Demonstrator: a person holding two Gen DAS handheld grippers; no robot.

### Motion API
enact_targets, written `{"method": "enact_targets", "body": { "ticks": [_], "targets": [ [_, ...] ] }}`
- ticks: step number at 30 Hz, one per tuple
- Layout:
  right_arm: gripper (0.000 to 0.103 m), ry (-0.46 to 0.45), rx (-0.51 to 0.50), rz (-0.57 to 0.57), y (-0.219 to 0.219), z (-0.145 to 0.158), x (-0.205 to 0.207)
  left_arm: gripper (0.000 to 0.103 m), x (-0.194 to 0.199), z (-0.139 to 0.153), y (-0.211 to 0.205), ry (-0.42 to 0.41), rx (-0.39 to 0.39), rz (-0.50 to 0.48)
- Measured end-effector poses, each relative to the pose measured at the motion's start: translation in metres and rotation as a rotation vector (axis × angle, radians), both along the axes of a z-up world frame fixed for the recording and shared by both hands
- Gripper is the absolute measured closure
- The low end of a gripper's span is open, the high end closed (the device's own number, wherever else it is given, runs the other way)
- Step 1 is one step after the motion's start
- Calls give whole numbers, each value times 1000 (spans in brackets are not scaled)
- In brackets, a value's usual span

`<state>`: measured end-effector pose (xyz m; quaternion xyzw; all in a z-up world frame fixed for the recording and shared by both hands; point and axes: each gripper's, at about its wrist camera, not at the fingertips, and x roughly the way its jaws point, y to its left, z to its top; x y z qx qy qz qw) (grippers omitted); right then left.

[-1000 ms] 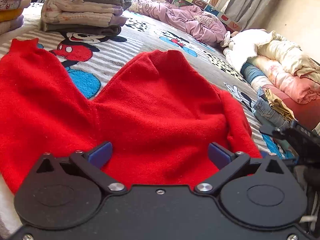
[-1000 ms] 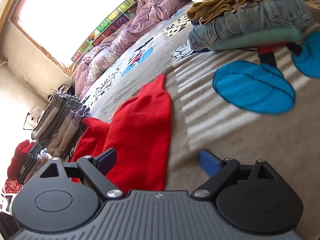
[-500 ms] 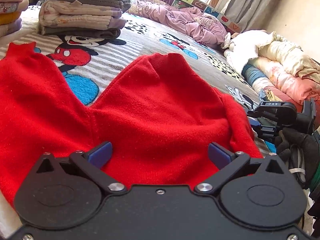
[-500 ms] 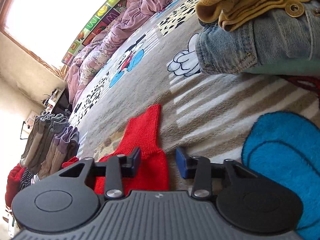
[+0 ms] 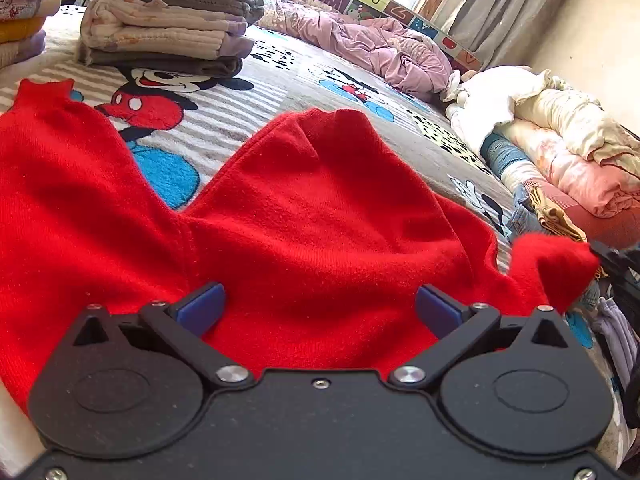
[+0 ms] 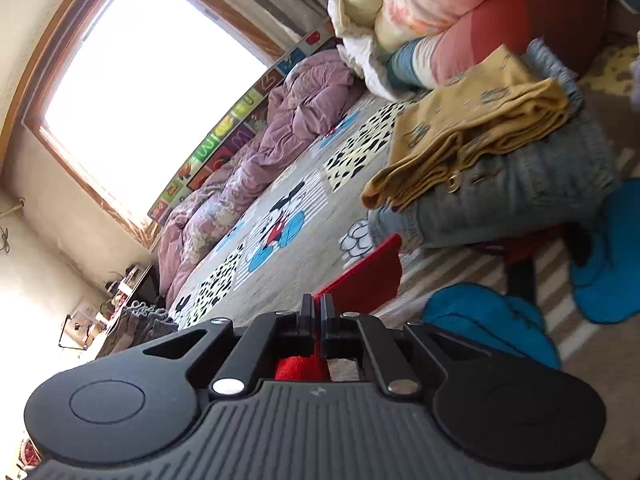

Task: Fold clothes

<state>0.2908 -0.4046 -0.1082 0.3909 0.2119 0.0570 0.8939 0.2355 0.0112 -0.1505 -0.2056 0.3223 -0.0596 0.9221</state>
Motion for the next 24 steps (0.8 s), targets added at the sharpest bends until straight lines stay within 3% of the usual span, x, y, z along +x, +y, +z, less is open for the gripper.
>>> {"method": "enact_targets", "body": {
  "ticks": [6, 12, 14, 15, 16, 18, 21, 24],
  "targets": [
    [98, 16, 3, -201, -69, -7, -68, 1, -2, 1, 2, 2, -16, -3],
    [97, 134, -70, -280, -98, -30, -80, 1, -3, 0, 5, 2, -34, -1],
    [91, 180, -33, -315, -105, -37, -84, 1, -4, 0, 6, 2, -39, -1],
    [82, 184, -19, -324, -105, -39, -87, 1, -4, 0, 7, 2, -43, -1],
    [65, 188, -17, -330, -105, -40, -90, 1, -5, 0, 7, 2, -46, -1],
    [47, 199, -6, -333, -103, -43, -96, 1, -5, 0, 7, 2, -44, -2],
    [46, 185, 102, -306, -98, -51, -92, 1, -5, 0, 5, 1, -32, -3],
    [50, 202, 128, -263, -94, -58, -73, 1, -4, 0, 4, 1, -26, -4]
  ]
}}
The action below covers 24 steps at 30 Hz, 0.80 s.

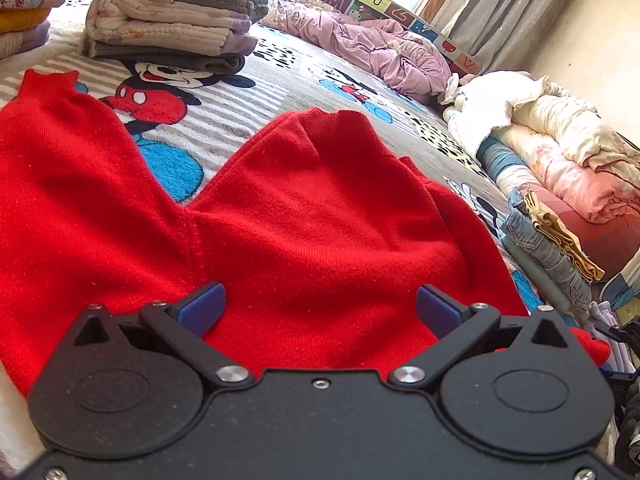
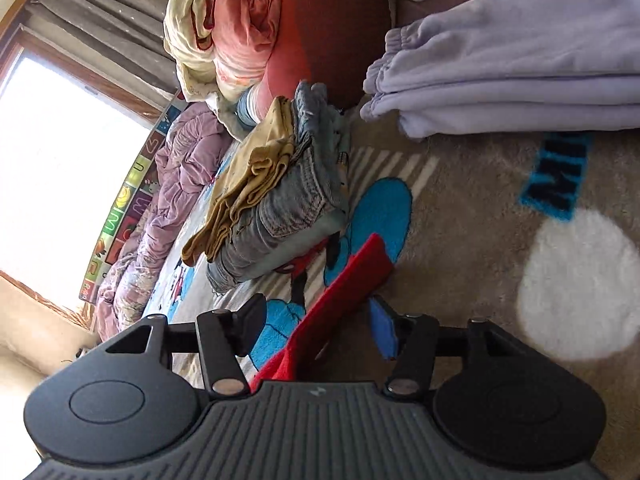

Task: Fold clothes
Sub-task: 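Pull the red sleeve outward with the right gripper and release it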

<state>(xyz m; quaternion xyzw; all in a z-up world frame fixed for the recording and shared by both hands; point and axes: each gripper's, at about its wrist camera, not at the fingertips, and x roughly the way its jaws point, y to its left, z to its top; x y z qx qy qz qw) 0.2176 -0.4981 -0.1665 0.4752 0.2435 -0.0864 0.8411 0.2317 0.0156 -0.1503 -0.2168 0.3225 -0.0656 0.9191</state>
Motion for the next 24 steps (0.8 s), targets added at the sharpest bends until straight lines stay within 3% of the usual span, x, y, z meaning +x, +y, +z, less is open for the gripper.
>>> {"method": "enact_targets", "body": {
  "ticks": [1, 2, 3, 6, 7, 8, 9, 10, 11, 12, 18, 21, 24],
  "targets": [
    [73, 16, -12, 28, 3, -2, 9, 1, 0, 0, 0, 0, 1, 0],
    [87, 30, -25, 57, 5, -4, 19, 1, 1, 0, 0, 0, 1, 0],
    [95, 1, -50, 93, 11, 2, 24, 1, 1, 0, 0, 0, 1, -1],
    [97, -263, -150, 191, 27, 41, 22, 1, 2, 0, 2, 1, -11, 1],
    [97, -290, -197, 186, 29, 48, 22, 1, 3, 0, 2, 1, -10, 1],
    [96, -211, -244, 152, 26, 47, 29, 1, 3, 0, 1, 1, -4, 1],
    [77, -133, -287, 120, 24, 46, 35, 1, 3, 0, -1, 1, 4, -1],
    [45, -60, -238, 99, 16, 37, 41, 1, 3, 0, -1, 0, 8, -3],
    [34, -15, -183, 80, 10, 28, 43, 1, 3, 0, -1, 0, 6, -4],
    [30, -4, -158, 51, 6, 23, 40, 1, 3, 0, 0, 1, 0, -2],
    [32, 37, -107, 60, 28, -3, 11, 1, 2, 0, -1, -1, 1, -3],
    [32, 33, -129, 127, 55, -8, -6, 1, 1, 1, -1, -3, -1, -3],
    [32, 22, -73, 175, 83, -11, -26, 1, -3, 3, 3, -8, -30, 7]
  ]
}}
